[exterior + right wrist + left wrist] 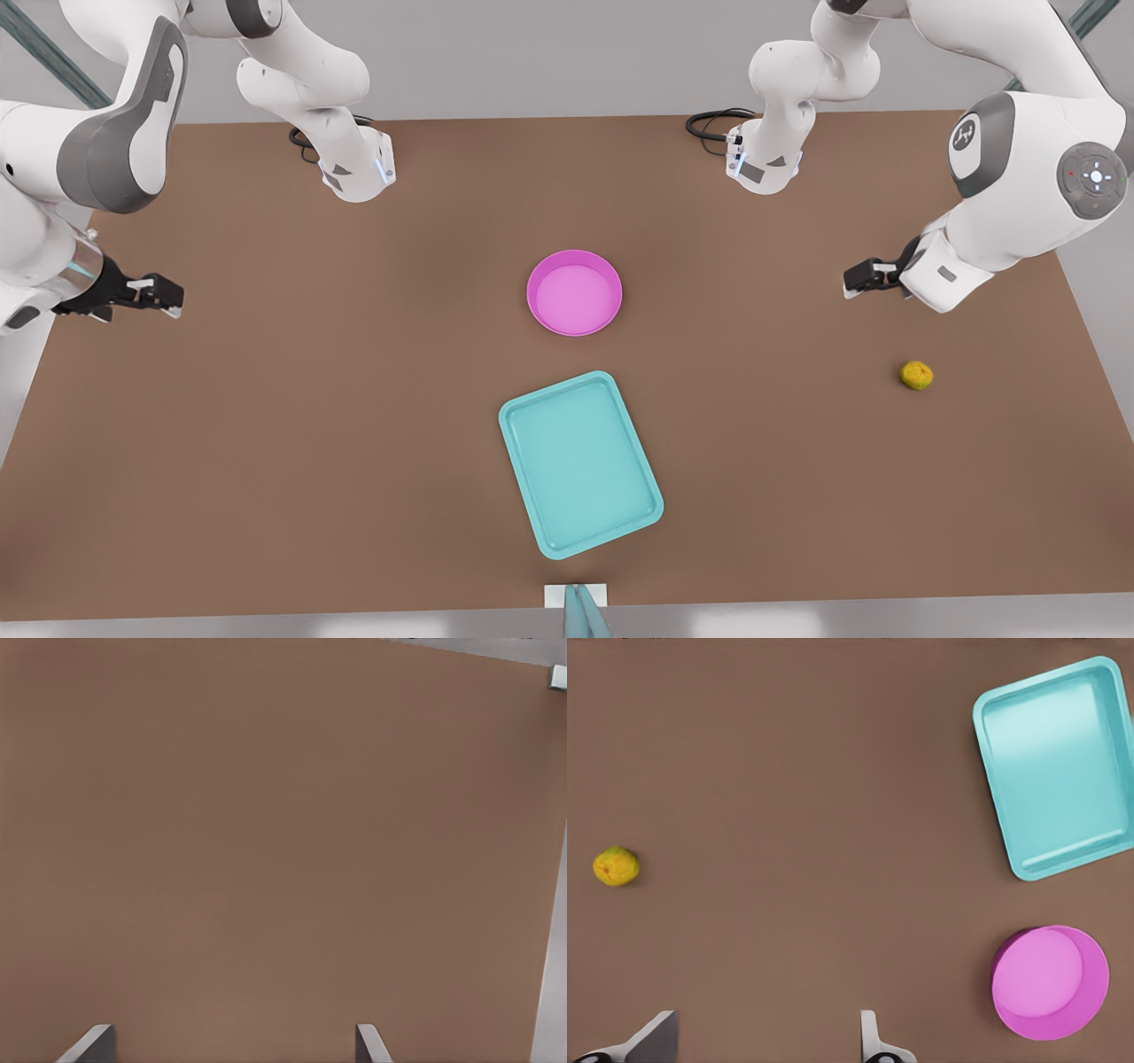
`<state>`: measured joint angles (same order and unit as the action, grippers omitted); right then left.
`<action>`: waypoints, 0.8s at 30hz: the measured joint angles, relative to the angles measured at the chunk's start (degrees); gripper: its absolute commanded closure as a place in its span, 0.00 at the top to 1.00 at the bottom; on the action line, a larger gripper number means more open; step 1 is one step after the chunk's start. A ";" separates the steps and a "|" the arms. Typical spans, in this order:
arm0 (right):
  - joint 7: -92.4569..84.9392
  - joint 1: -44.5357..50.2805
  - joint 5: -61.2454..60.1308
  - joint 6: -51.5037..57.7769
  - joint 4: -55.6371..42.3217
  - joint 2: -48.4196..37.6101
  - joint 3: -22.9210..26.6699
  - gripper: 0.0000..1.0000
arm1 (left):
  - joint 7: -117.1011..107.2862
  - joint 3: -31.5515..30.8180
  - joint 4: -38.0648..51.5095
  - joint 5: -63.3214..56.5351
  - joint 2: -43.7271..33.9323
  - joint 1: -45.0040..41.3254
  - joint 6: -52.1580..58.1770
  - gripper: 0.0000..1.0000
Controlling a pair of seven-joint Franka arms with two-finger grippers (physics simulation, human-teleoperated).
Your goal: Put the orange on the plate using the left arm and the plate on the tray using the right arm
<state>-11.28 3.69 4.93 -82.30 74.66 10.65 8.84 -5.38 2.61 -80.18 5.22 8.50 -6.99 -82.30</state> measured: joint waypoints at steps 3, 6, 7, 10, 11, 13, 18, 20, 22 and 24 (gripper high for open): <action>-0.51 -0.01 0.02 -0.51 -0.02 0.06 0.00 1.00 | -0.36 1.06 -0.31 0.02 2.81 0.10 -0.50 1.00; -0.94 -0.14 0.03 -0.79 -0.34 0.81 0.01 1.00 | 0.59 5.67 -2.32 0.04 12.87 5.09 -5.81 1.00; -1.07 -0.06 0.05 -0.84 -0.55 1.47 0.05 1.00 | 1.64 6.54 -4.87 0.03 14.75 7.12 -8.88 1.00; -1.37 0.67 0.07 -0.96 -0.75 2.48 0.04 1.00 | 6.35 9.34 -12.12 0.57 18.54 10.43 -19.31 1.00; -1.49 0.51 0.03 -0.95 -0.94 2.90 0.10 1.00 | 8.03 10.10 -13.21 0.82 19.34 10.73 -21.88 1.00; -1.65 0.19 0.00 -0.89 -1.92 3.97 0.22 1.00 | 11.82 11.97 -14.23 1.16 20.70 11.28 -26.01 1.00; -2.02 -0.14 0.00 -0.81 -2.37 4.42 1.01 1.00 | 20.33 13.15 -14.70 1.45 24.15 13.13 -32.98 1.00; -2.14 -0.21 0.02 -0.79 -2.35 4.47 1.17 1.00 | 23.09 13.19 -14.87 1.51 25.00 13.21 -34.41 1.00; -2.23 -0.05 0.01 -0.76 -2.36 4.84 1.16 1.00 | 25.53 13.20 -14.95 1.49 26.58 13.51 -35.59 1.00; -2.32 -0.02 0.02 -0.67 -2.33 5.11 1.15 1.00 | 27.68 13.20 -16.22 1.49 27.25 13.61 -36.66 1.00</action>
<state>-13.60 3.67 4.94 -82.98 72.33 15.76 9.99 22.30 15.81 -96.40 6.71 35.75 6.62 -118.96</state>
